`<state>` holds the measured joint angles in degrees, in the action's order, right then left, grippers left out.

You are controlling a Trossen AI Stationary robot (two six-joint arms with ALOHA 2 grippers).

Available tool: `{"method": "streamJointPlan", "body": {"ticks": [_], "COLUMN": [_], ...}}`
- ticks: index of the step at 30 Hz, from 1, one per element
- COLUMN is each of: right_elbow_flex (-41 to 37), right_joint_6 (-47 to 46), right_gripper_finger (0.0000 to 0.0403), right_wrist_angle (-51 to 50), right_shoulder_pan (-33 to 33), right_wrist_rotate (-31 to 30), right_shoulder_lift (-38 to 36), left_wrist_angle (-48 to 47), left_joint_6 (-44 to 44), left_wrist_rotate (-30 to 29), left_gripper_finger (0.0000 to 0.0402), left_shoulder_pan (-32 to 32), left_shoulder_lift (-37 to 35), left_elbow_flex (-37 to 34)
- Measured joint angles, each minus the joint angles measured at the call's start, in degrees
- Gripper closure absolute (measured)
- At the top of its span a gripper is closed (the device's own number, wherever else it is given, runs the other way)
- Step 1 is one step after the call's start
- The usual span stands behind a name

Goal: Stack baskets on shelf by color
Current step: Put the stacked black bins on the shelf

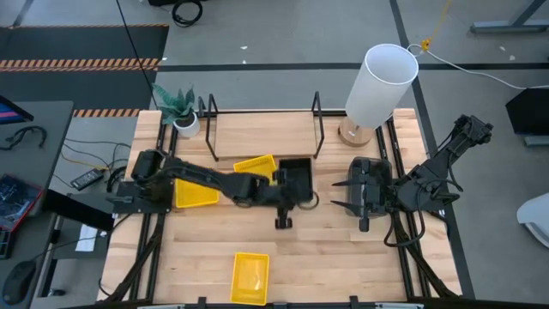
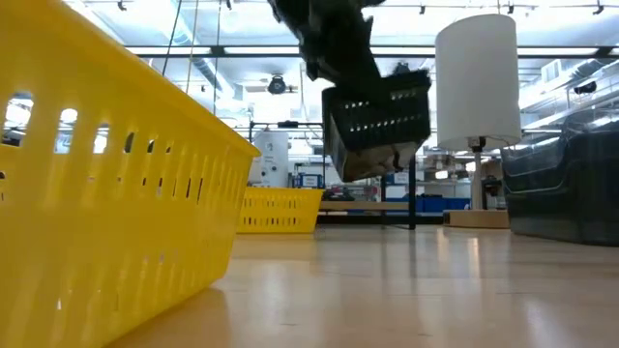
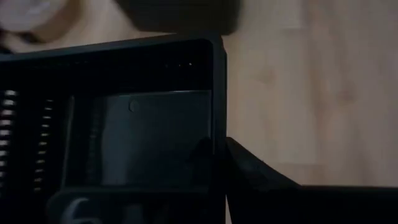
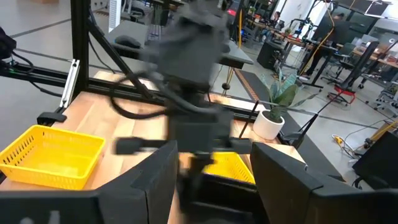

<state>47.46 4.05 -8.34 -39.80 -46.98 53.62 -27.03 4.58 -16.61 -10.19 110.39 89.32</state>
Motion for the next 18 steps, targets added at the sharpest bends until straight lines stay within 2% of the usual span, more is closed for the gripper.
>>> {"method": "streamJointPlan", "body": {"ticks": [5, 8, 13, 18], "right_elbow_flex": [0.0, 0.0, 0.0, 0.0], "right_joint_6": [0.0, 0.0, -0.3, -0.1], "right_gripper_finger": [0.0195, 0.0195, 0.0195, 0.0195], "right_wrist_angle": [-0.1, -0.3, -0.7, -1.0], "right_shoulder_pan": [0.0, 0.0, 0.0, 0.0], "right_wrist_rotate": [0.0, 0.0, -0.1, -0.1], "right_shoulder_lift": [0.0, 0.0, 0.0, 0.0], "left_wrist_angle": [-3.4, -4.0, 1.0, 5.9], "left_joint_6": [-3.5, -8.2, -18.2, -20.4], "left_wrist_rotate": [1.3, -0.2, -1.7, 5.7], "left_gripper_finger": [0.0379, 0.0378, 0.0370, 0.0378], "left_shoulder_pan": [7.5, 12.0, 17.7, 22.8], "left_shoulder_lift": [0.2, 0.7, 0.6, 2.3], "left_elbow_flex": [0.0, -0.1, 0.0, 0.1]}}
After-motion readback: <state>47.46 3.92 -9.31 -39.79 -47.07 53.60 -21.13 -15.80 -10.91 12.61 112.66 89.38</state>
